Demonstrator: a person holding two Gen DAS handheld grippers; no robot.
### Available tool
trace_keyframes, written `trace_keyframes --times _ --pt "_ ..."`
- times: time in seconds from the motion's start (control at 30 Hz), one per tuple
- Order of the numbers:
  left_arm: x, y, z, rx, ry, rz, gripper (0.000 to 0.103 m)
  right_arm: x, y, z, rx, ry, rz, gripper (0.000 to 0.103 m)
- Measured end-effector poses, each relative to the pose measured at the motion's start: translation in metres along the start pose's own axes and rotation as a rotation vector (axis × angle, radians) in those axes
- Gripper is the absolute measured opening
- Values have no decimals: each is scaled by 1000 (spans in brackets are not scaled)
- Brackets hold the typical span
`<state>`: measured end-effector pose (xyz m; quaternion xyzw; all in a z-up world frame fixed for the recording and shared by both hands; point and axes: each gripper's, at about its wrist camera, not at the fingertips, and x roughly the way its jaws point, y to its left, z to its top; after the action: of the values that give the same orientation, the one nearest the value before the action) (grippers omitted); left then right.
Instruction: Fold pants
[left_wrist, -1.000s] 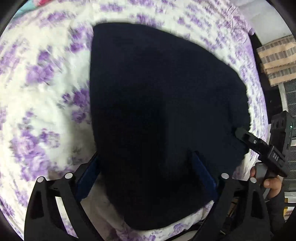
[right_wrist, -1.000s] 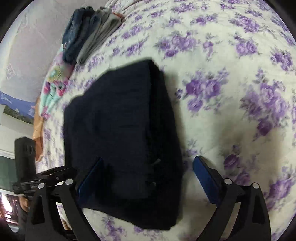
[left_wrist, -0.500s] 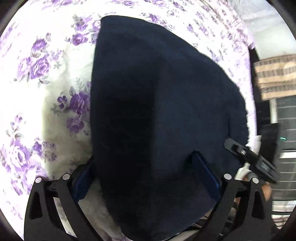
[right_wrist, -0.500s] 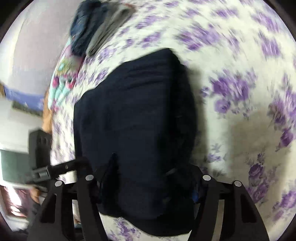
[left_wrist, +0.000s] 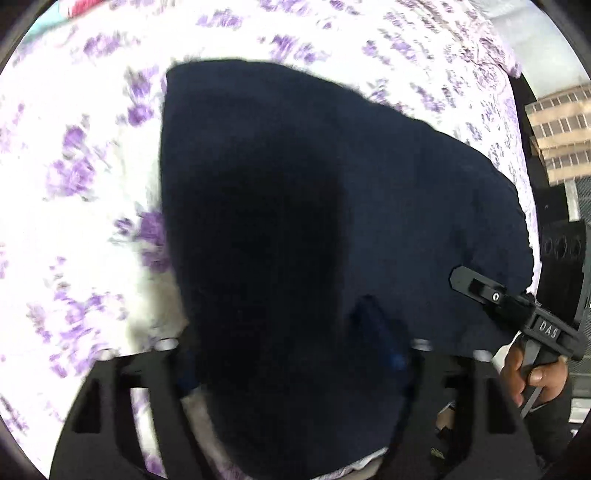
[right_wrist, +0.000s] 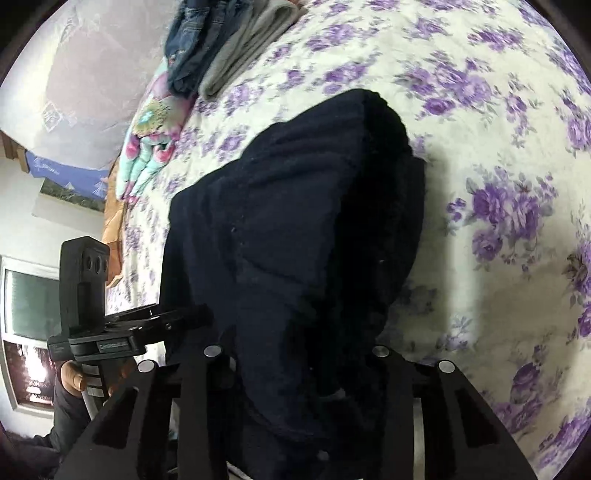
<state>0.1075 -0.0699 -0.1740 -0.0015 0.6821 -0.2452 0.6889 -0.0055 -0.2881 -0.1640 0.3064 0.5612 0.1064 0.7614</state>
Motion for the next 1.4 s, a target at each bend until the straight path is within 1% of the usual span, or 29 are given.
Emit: trace_keyframes --times 0.03,0.07,0.13,0.23,0.3,0.37,0.4,0.47,0.53,0.57,0.6,0.63,0.67,0.7,0.73,0.77,0.8,0.83,0.87,0.9,0.93,0.97,1.03,1.07,1.13,1.2,1.27,1.33,1.4 --pt "-6 -1 -3 9 -7 3 40 -2 7 1 -15 -1 9 38" --pt "-12 -1 -4 7 -11 -17 27 -8 15 2 -38 -1 20 37" --pt "-22 -4 -6 -12 -24 -41 26 -16 29 6 -86 -3 32 37" --pt "-37 -4 -10 -21 -51 -63 26 -33 64 21 -216 -22 36 37" --pt "-49 -4 -7 -34 -89 -77 26 -41 81 35 -280 -47 42 37" --pt "-69 2 2 -41 -159 -79 26 -50 100 56 -347 -82 47 37" --pt "-83 15 3 -40 -193 -74 26 -52 108 67 -375 -100 55 37" --pt "-103 15 21 -31 -261 -45 26 -55 124 95 -428 -141 68 37" --pt "-124 14 49 -8 -338 2 26 -54 133 123 -462 -175 64 37" --pt "-126 12 57 -5 -355 14 26 -49 138 142 -488 -195 50 37" --pt "-129 15 75 0 -378 33 27 -41 140 158 -508 -212 24 38" --pt "-127 19 89 0 -390 47 32 -30 139 171 -517 -224 -14 39" --pt "-118 27 107 -11 -396 91 34 -12 135 190 -517 -227 -80 46" --pt "-108 29 115 -20 -390 122 38 8 127 204 -507 -214 -140 56" --pt "-94 34 129 -25 -369 156 43 36 113 220 -496 -198 -285 62" --pt "-75 42 143 -31 -339 200 49 53 102 226 -484 -195 -391 72" --pt "-52 51 154 -53 -305 265 51 76 88 233 -470 -163 -503 79" --pt "-29 62 163 -75 -259 302 57 95 73 236 -456 -115 -575 80" --pt "-10 79 165 -116 -242 267 66 99 61 236 -411 -132 -553 90" --pt "-9 89 162 -161 -284 211 66 98 59 238 -392 -145 -547 94" --pt "-12 97 158 -211 -317 155 66 98 59 237 -399 -147 -546 94" --pt "-14 99 155 -213 -318 151 66 97 60 236 -414 -151 -552 94" --pt "-14 93 151 -181 -321 188 66 90 64 235 -401 -142 -549 94" --pt "-15 90 152 -178 -321 201 66 83 68 233 -401 -156 -552 93" --pt "-21 83 150 -185 -306 253 68 64 81 226 -428 -223 -565 92" --pt "-29 72 147 -196 -308 312 72 44 95 212 -447 -275 -541 93" --pt "-48 70 138 -186 -349 323 75 30 107 197 -467 -301 -544 93" --pt "-65 53 120 -166 -391 320 77 14 121 180 -490 -347 -551 94" --pt "-82 39 101 -145 -432 329 80 0 129 159 -503 -366 -545 94"
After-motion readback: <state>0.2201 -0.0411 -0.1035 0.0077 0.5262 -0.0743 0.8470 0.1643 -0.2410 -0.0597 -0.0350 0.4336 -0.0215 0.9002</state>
